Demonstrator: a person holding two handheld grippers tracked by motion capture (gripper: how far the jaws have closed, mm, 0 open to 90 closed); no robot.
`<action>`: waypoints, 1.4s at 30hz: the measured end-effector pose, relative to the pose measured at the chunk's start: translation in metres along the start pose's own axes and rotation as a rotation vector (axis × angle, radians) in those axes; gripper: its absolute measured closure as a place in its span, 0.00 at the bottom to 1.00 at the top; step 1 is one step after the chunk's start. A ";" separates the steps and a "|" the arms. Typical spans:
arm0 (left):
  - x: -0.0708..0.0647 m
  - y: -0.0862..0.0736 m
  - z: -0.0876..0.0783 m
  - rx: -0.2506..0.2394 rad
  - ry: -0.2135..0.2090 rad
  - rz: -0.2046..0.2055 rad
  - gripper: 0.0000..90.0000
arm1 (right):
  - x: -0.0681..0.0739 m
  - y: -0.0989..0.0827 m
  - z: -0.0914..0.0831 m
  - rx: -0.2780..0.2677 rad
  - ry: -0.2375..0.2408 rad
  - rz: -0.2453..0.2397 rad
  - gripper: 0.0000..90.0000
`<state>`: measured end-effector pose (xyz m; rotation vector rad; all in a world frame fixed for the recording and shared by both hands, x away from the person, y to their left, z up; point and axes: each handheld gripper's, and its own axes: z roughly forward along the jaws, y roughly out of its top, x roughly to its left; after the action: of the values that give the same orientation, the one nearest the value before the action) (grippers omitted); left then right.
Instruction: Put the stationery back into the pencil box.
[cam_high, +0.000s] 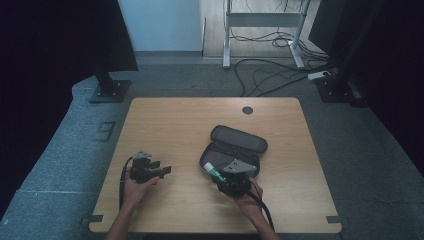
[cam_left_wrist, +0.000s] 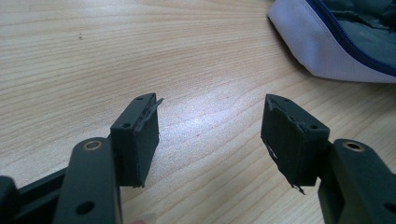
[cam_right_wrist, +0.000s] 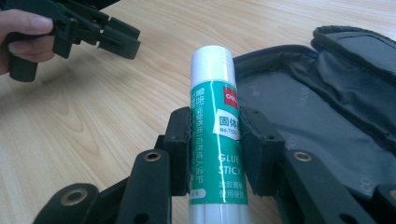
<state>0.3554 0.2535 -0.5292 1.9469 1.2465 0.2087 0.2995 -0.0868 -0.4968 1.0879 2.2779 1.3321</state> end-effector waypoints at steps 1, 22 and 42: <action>0.000 0.000 0.001 0.001 -0.001 -0.001 0.41 | -0.003 0.000 0.000 -0.002 -0.003 0.005 0.72; 0.000 -0.001 0.003 0.013 0.004 0.003 0.41 | -0.032 0.004 -0.006 -0.020 -0.053 0.047 0.72; 0.002 -0.002 0.005 0.024 0.007 -0.002 0.41 | -0.059 0.011 0.006 -0.017 -0.111 0.061 0.72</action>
<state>0.3575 0.2530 -0.5348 1.9665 1.2613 0.2006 0.3478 -0.1225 -0.4977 1.2037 2.1658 1.2774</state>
